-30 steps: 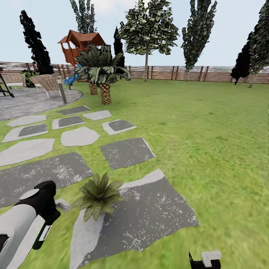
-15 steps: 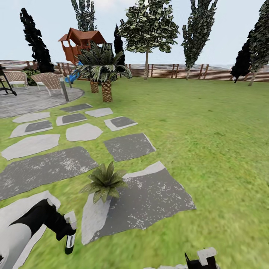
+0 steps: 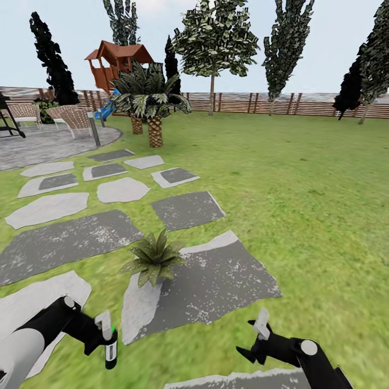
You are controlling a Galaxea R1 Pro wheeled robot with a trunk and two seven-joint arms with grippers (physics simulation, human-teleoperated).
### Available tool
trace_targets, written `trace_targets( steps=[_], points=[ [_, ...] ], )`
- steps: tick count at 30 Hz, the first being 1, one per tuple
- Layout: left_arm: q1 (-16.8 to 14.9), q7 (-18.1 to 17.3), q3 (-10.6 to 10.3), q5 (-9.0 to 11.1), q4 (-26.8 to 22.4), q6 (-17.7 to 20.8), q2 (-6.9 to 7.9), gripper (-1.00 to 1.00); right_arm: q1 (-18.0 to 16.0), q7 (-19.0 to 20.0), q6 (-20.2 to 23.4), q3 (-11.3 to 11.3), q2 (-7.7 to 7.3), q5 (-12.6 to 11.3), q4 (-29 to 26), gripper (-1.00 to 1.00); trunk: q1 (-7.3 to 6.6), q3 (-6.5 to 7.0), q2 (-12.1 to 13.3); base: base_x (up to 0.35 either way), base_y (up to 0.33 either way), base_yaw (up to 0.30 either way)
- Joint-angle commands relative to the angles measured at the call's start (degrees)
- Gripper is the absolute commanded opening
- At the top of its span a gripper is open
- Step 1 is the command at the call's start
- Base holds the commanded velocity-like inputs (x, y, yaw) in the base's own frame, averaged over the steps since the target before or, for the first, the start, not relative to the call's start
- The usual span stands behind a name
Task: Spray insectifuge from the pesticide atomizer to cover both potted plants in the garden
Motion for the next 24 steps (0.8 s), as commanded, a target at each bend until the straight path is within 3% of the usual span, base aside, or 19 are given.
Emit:
trace_targets(
  steps=[1, 7, 10, 21, 24],
  points=[
    [0.3, 0.2, -0.6, -0.3, -0.4, 0.4, 0.36, -1.00, 0.3, 0.6, 0.0, 0.1, 0.38, 0.5, 0.3, 1.00, -0.01, -0.05, 0.0, 0.000, 0.000, 0.000],
    [-0.5, 2.1, -2.1, -2.4, -2.3, 2.4, 2.32, -1.00, 2.3, 2.5, 1.0, 1.7, 2.33, 0.4, 2.2, 1.00, -0.01, -0.05, 0.0, 0.000, 0.000, 0.000],
    [-0.4, 3.1, -2.4, -3.5, -3.3, 3.4, 3.30, -1.00, 2.4, 2.9, 1.0, 1.8, 2.52, 0.4, 3.2, 1.00, -0.01, -0.05, 0.0, 0.000, 0.000, 0.000],
    [-0.5, 1.8, -2.5, -3.8, -5.5, 4.9, 2.59, -1.00, 2.4, 3.7, 1.0, 2.0, 2.65, 0.2, 2.2, 1.00, -0.01, -0.05, 0.0, 0.000, 0.000, 0.000],
    [-0.5, 1.8, -2.7, -4.0, -6.1, 4.9, 1.72, -1.00, 2.5, 3.7, 1.1, 2.0, 2.65, 0.2, 1.2, 1.00, -0.01, -0.05, 0.0, 0.000, 0.000, 0.000]
  ],
)
